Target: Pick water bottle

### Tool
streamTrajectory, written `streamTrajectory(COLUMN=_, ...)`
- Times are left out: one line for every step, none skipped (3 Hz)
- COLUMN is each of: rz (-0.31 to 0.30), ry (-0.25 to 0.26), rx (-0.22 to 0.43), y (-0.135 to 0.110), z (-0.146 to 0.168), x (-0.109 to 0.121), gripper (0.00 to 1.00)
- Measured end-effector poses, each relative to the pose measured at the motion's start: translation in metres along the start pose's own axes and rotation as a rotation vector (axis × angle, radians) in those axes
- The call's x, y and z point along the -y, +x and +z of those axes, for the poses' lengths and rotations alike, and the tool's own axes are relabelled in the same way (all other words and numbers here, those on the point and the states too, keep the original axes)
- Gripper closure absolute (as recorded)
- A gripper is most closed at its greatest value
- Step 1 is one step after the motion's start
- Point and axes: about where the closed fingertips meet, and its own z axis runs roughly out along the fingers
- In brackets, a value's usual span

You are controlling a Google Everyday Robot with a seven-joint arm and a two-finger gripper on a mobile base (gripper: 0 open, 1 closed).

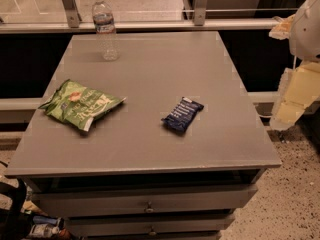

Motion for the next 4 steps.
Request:
streamTrajectory(rz=0.002, ry=0.007, rx=0.005, y=-0.001, z=0.000, x=0.001, gripper=0.00)
streamTrajectory(rz=0.054, ry=0.083, rx=0.097, y=-0.014, z=0.004, x=0.025, gripper=0.00)
streamTrajectory(rz=0.154, ry=0.116, rx=0.259, y=-0.028, z=0.028, x=0.041, gripper=0.00)
streamTrajectory(rz=0.219, ry=0.145, rx=0.480, y=-0.061, z=0.048, x=0.073, gripper=0.00)
